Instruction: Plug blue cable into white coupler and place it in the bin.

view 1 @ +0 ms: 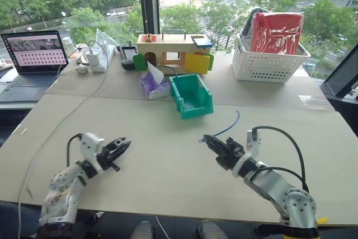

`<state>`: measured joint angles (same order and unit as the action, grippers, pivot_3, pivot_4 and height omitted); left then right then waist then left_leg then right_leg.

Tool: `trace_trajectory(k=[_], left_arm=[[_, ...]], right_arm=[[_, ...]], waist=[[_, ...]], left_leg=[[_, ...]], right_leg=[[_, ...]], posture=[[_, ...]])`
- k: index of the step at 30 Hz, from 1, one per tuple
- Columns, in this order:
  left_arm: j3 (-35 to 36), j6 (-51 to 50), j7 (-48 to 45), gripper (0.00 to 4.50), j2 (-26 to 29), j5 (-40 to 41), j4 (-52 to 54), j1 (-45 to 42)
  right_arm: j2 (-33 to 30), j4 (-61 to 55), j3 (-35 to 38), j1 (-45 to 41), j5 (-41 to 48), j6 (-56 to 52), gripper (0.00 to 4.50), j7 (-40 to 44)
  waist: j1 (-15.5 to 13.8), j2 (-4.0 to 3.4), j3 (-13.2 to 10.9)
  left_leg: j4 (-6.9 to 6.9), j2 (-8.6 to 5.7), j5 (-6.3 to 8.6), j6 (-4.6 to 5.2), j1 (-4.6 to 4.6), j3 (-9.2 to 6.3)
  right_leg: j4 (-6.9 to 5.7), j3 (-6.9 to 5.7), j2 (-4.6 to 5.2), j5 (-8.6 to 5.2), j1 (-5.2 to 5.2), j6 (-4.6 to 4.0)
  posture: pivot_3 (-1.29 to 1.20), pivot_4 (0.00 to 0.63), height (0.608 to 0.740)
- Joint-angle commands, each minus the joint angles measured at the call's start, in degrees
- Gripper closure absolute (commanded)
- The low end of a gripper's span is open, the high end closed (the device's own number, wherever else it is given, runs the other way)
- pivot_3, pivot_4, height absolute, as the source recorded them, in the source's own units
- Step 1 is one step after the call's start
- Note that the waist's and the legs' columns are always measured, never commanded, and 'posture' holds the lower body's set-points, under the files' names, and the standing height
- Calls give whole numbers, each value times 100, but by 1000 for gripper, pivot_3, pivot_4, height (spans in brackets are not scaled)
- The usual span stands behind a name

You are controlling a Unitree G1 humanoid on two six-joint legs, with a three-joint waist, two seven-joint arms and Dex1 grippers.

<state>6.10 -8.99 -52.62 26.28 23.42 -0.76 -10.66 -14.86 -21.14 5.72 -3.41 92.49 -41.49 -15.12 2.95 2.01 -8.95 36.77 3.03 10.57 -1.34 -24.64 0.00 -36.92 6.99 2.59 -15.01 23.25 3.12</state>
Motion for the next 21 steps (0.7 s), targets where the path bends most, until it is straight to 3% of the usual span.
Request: trace_trajectory(k=[1,6,13,20,21], left_arm=[[-984,195,-393,3799,-405,-420,-354,-888],[-1921,768,-881,3799,-973,-1054,-1620,-1797],[-2276,1376,-986,3799,-1576,-1467,-2905,-2408],[-2199,1193,-1133,3799,-1644,-1542,-3559,-2561],[-2163,1154,-1160,2798,-1663,-1503,-3603,-2596]], right_arm=[[123,-542,252,228,-67,356,4500,-90],[318,-930,348,542,-315,687,4500,-191],[601,-1434,447,964,-631,1195,4500,-318],[624,-1601,420,1099,-771,1343,4500,-326],[623,-1609,417,1104,-779,1355,4500,-328]], waist=[[-20,0,0],[7,-1,1],[44,-1,1],[30,-2,1],[31,-2,1]], left_leg=[[0,-1,0,0,0,-1],[0,-7,0,1,0,-4],[-1,-9,1,4,0,-11],[0,-11,1,4,-1,-12],[0,-11,1,4,1,-11]], right_leg=[[0,0,-1,0,0,1],[1,1,-2,-2,-2,6],[-3,3,-3,-14,-4,25],[-1,4,-2,-16,-5,30],[-1,5,-2,-17,-7,30]], posture=[[0,150,740],[0,150,740],[0,150,740],[0,150,740],[0,150,740]])
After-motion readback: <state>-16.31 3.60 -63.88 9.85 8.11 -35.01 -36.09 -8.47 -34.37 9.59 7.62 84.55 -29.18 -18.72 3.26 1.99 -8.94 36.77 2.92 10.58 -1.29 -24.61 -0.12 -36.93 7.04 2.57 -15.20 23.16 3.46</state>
